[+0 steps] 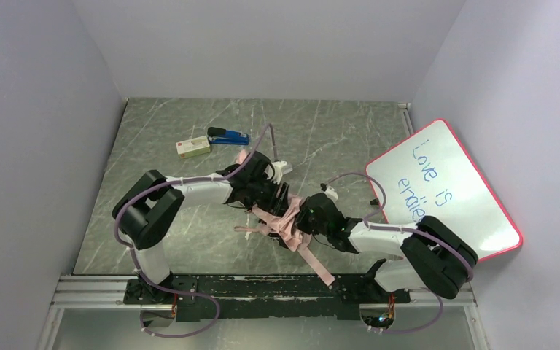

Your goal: Put away the umbrella

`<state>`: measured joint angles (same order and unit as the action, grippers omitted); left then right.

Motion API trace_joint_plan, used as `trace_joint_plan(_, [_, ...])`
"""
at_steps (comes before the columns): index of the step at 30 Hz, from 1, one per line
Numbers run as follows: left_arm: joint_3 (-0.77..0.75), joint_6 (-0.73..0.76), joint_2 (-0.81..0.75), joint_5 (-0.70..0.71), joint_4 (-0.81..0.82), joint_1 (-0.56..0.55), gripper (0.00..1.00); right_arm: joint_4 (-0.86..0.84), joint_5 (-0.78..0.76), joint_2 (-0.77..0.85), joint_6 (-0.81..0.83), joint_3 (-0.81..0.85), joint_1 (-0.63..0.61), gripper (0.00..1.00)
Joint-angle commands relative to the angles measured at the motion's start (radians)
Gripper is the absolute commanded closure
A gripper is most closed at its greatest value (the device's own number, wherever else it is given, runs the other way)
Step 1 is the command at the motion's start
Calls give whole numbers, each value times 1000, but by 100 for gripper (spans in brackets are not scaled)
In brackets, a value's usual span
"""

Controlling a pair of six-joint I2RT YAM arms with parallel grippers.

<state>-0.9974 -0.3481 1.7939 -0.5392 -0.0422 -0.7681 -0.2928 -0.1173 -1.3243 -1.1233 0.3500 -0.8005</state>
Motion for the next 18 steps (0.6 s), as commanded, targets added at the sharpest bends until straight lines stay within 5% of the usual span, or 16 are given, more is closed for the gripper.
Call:
trace_joint_plan(1, [11,-8,45,-174,21,-72,49,-144,-60,12,22,28,-19,77])
trace_joint_plan(7, [-40,82,58,-113,-119,-81,82,15,-107,65,83,71,-37,66])
trace_joint_plan(12, [-118,172,65,36,-277,-82,87,294,-150,251,152,112,-37,49])
trace_joint_plan(18, [-246,284,97,237,-444,-81,89,666,-215,440,171,200,-36,42])
